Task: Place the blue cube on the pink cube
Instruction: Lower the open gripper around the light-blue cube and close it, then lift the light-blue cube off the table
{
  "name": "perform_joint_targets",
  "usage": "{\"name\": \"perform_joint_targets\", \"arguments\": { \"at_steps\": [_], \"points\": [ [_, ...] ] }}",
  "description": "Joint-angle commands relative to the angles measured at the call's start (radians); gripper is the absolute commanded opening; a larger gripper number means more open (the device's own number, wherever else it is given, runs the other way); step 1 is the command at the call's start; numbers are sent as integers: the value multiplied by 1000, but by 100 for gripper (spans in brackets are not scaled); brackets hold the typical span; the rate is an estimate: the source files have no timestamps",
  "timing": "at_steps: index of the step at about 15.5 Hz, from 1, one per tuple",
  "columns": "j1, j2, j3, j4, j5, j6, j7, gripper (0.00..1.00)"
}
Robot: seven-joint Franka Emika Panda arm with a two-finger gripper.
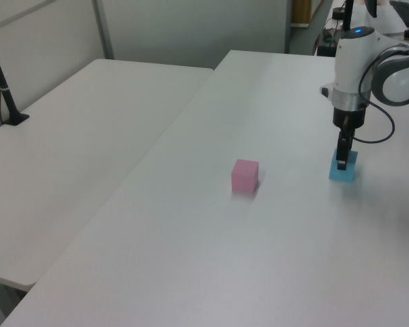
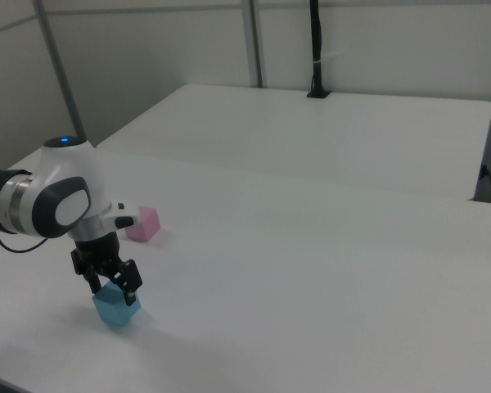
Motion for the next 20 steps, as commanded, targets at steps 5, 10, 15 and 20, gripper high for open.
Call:
{"name": "perform_joint_targets", "arguments": {
  "at_steps": [5, 10, 15, 20],
  "points": [
    [13, 24, -4, -56, 2, 114, 20, 58],
    [2, 7, -4, -58, 2, 116, 14, 16],
    [1, -57, -6, 70, 2, -151, -59, 16],
    [2, -74, -4, 366, 1, -477, -79, 17]
  ]
}}
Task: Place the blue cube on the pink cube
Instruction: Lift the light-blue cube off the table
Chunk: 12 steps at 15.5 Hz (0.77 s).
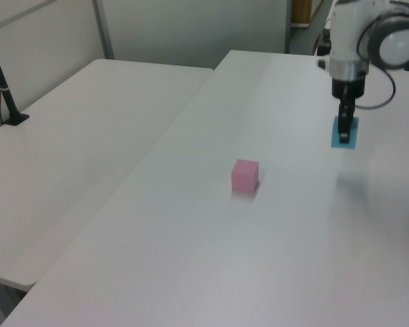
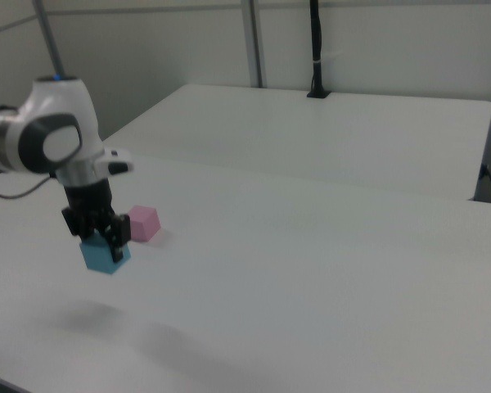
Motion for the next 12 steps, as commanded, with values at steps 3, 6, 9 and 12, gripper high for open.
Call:
{"name": "perform_joint_targets", "arguments": {
  "at_steps": [3, 6, 9, 12],
  "points": [
    [17, 4, -2, 277, 3, -248, -33, 17],
    [20, 28, 0, 337, 4, -254, -33, 18],
    [38, 166, 0, 504, 7, -286, -19, 18],
    [42, 326, 0, 705, 15, -331, -13, 18]
  ]
}}
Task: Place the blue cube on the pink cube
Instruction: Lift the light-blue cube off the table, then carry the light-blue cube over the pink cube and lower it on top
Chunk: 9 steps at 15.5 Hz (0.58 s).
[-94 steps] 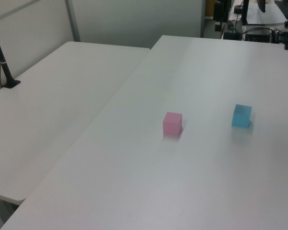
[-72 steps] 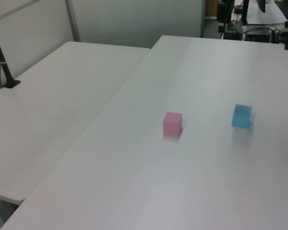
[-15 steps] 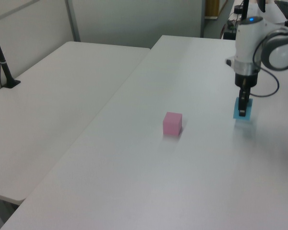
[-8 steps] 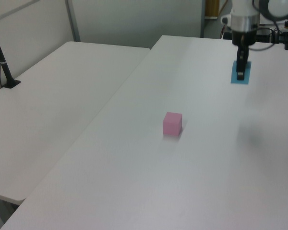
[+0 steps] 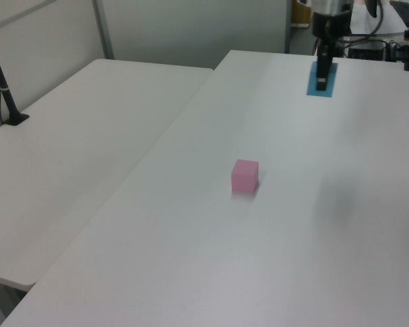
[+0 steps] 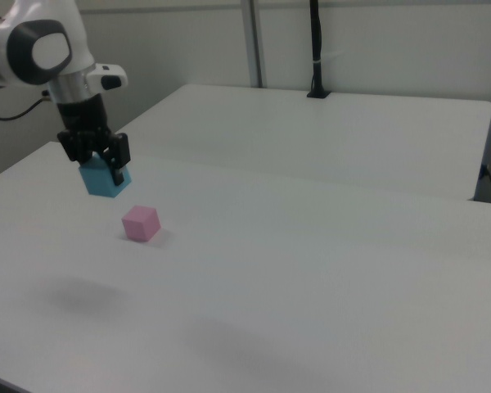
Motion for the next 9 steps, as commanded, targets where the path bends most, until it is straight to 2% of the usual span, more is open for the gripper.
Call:
{"name": "perform_joint_targets", "arguments": {
  "at_steps": [1, 6, 9],
  "points": [
    [18, 238, -3, 289, 16, -78, 10, 18],
    [62, 438, -3, 464, 12, -73, 62, 18],
    [105, 528, -7, 513, 12, -58, 123, 18]
  ]
}}
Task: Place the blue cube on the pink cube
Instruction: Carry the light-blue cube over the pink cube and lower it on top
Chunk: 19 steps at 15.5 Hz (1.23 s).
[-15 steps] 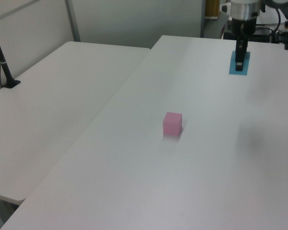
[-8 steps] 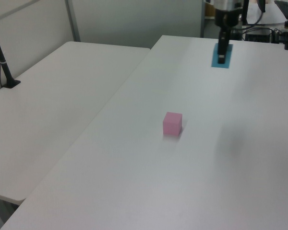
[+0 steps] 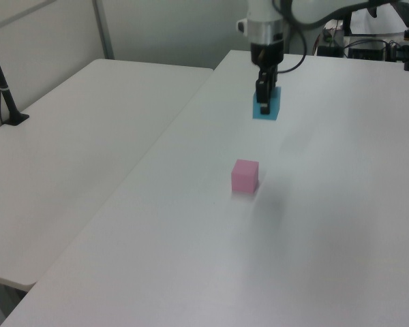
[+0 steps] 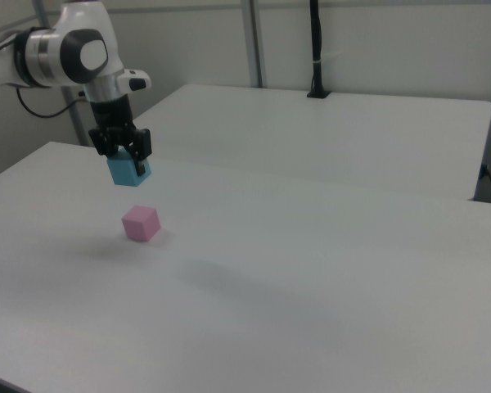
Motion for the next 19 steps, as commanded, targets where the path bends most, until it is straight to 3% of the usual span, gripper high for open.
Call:
{"name": "perform_joint_targets", "arguments": {
  "at_steps": [1, 10, 19],
  "points": [
    [56, 130, -9, 116, 11, -22, 81, 18],
    [74, 225, -6, 108, 9, 138, 135, 20],
    [74, 225, -4, 56, 18, 181, 157, 21]
  ]
}}
